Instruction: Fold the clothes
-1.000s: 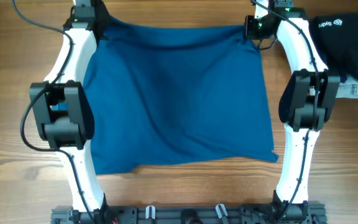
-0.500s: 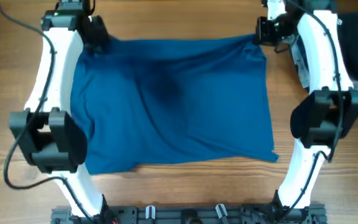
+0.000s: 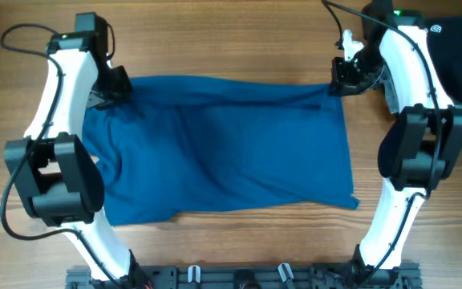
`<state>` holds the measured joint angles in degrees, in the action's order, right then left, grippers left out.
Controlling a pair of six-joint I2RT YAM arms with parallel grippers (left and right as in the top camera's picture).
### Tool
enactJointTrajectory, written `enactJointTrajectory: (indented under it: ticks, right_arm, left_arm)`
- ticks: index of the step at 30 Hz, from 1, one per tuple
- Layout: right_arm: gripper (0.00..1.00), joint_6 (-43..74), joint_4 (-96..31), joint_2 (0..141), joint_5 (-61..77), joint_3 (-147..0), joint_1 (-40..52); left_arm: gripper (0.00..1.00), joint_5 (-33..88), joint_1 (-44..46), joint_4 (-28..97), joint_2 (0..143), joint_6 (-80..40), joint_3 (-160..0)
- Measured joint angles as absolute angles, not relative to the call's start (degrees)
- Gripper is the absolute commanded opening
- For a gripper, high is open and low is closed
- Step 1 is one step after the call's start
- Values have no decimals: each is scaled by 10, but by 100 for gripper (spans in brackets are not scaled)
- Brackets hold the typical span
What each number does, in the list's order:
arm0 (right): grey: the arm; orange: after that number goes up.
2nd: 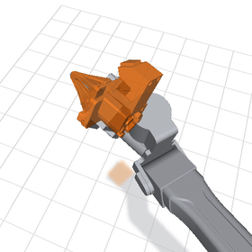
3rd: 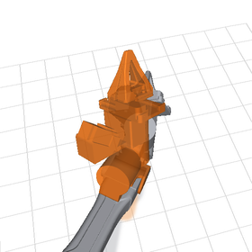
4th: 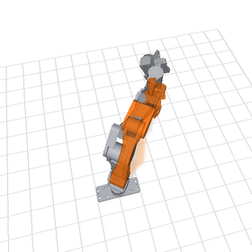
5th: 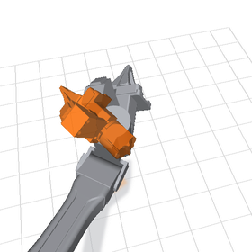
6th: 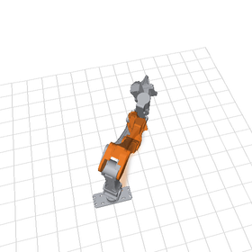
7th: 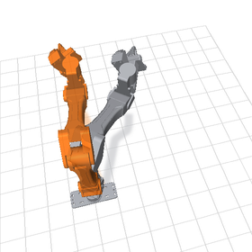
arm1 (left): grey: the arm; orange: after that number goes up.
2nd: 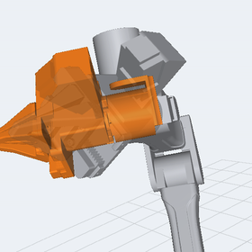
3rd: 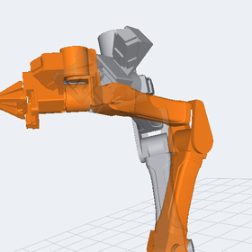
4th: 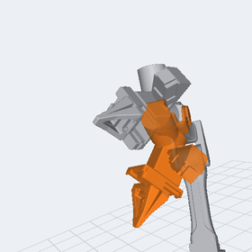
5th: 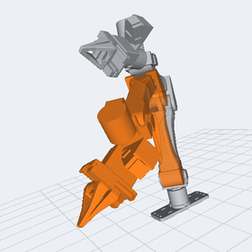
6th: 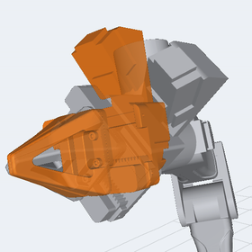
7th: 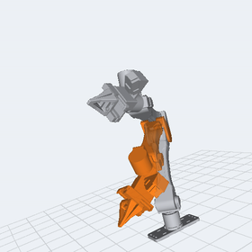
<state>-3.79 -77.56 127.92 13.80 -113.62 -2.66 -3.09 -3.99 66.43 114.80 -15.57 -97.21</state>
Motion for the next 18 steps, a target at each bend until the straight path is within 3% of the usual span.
enactJointTrajectory:
  ticks: [1, 3, 8, 10, 18]
  right_arm:
    - [77, -41, -779, 1279, 136, -1136, -30]
    - [82, -41, -791, 1279, 134, -1136, -34]
    - [81, -42, -838, 1279, 142, -1174, -53]
    - [74, -42, -858, 1269, 153, -1214, -69]
    - [70, 3, -920, 1031, 159, -1228, -81]
  left_arm:
    - [100, -31, -48, 665, 1148, -155, -972]
    - [100, -32, -57, 665, 1148, -155, -972]
    - [100, -35, -71, 673, 1148, -155, -983]
    - [100, -34, -80, 681, 1138, -155, -1004]
    - [100, 25, -86, 786, 878, -184, -1022]
